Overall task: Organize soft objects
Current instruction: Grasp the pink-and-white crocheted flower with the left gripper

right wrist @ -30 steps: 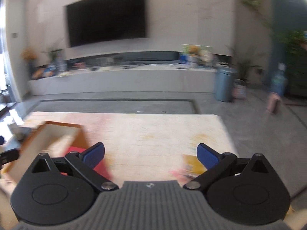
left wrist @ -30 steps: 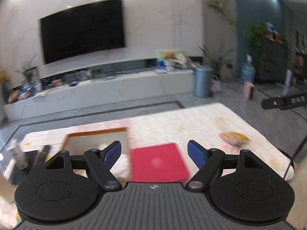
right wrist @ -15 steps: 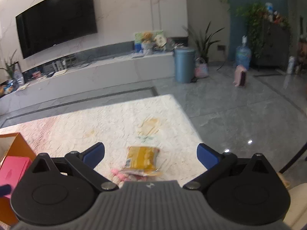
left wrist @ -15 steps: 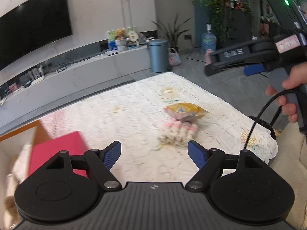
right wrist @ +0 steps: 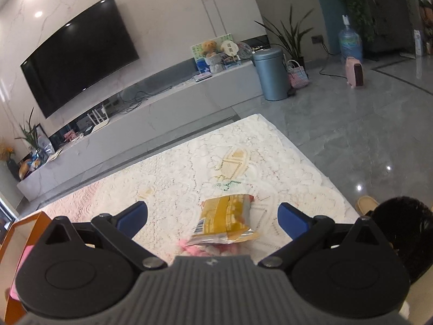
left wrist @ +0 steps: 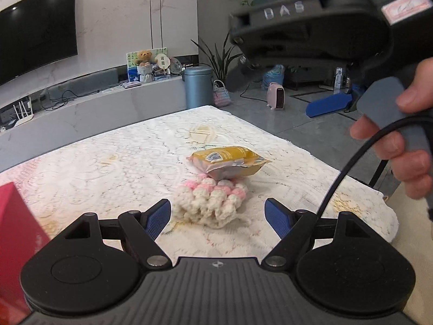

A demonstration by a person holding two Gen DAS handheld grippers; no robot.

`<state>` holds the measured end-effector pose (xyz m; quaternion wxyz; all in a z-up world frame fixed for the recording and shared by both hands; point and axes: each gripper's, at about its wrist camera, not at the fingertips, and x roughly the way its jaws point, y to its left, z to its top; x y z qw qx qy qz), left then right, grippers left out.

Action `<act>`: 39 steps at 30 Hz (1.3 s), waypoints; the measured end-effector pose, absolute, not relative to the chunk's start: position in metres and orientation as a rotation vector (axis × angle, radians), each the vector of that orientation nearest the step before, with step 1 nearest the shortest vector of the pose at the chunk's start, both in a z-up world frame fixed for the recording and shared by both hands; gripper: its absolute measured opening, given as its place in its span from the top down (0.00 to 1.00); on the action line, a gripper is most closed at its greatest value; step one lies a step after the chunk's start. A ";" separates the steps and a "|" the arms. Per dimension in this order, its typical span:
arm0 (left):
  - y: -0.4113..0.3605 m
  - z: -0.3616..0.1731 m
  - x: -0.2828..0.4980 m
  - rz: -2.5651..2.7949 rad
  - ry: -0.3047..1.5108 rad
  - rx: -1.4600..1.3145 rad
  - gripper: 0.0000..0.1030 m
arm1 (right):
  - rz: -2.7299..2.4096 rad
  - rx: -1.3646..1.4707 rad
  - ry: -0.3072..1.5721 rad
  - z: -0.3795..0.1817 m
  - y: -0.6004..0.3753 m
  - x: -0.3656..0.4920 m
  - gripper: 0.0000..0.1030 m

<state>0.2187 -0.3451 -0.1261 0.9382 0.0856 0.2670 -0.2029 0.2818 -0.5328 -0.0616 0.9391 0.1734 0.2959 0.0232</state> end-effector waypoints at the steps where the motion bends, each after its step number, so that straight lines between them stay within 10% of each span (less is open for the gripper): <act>1: -0.346 -0.129 0.222 -0.415 0.539 0.164 0.10 | 0.054 0.342 0.602 -0.063 -0.530 0.283 0.03; 30: -0.354 -0.185 0.302 -0.432 0.673 0.157 0.00 | 0.002 0.233 0.615 -0.154 -0.513 0.336 0.03; 39: -0.355 -0.184 0.288 -0.438 0.648 0.177 0.20 | 0.094 0.214 0.639 -0.153 -0.515 0.333 0.32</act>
